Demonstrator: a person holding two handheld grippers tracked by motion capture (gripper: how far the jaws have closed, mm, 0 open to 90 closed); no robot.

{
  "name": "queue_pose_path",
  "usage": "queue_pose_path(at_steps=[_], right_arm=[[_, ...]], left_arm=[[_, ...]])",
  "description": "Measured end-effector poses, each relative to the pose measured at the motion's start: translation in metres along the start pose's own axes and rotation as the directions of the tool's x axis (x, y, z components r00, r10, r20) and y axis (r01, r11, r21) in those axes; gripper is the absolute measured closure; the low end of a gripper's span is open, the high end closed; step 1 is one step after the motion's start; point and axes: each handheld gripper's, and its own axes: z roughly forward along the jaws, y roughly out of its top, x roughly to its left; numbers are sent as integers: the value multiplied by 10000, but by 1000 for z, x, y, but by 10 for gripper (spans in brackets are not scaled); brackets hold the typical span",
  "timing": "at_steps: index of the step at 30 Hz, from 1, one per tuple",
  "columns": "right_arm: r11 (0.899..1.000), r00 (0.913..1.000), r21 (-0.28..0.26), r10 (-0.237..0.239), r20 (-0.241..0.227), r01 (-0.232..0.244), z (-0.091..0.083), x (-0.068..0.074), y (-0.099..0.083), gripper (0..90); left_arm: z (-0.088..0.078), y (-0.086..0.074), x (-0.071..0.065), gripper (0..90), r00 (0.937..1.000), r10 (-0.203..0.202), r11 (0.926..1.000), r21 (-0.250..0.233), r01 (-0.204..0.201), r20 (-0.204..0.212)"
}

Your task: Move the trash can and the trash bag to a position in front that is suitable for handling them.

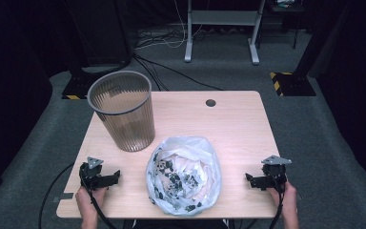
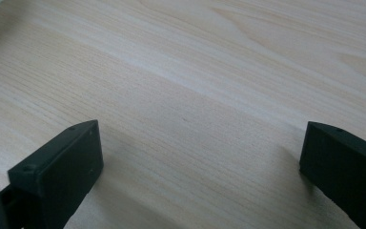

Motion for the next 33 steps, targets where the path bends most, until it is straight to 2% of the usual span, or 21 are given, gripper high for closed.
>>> queue_pose_path(at_steps=[7,15,18,20,23,27,33], right_arm=[[10000,10000,0,17,18,-17,0,0,0,0],[10000,10000,56,-23,-5,23,0,-1,1,0],[10000,10000,42,-3,2,3,0,-1,0,0],[10000,10000,37,12,2,-12,0,-1,0,0],[10000,10000,22,20,10,-20,0,-1,0,0],[10000,10000,1,19,14,-19,0,0,0,2],[10000,10000,-2,11,26,-11,-1,0,0,4]], left_arm=[[-1,-1,0,0,9994,159,9999,47,-160,312],[-12,1,0,3,9974,-2,9982,-601,46,727],[-24,6,-3,6,9944,-52,9955,-938,152,1055],[-30,8,-5,7,9953,57,9944,-1054,46,966],[-36,10,-7,13,9938,70,9928,-1196,64,1112],[-47,23,-14,11,9916,414,9887,-1480,-230,1226],[-56,44,-21,10,9874,829,9820,-1799,-579,1347]])
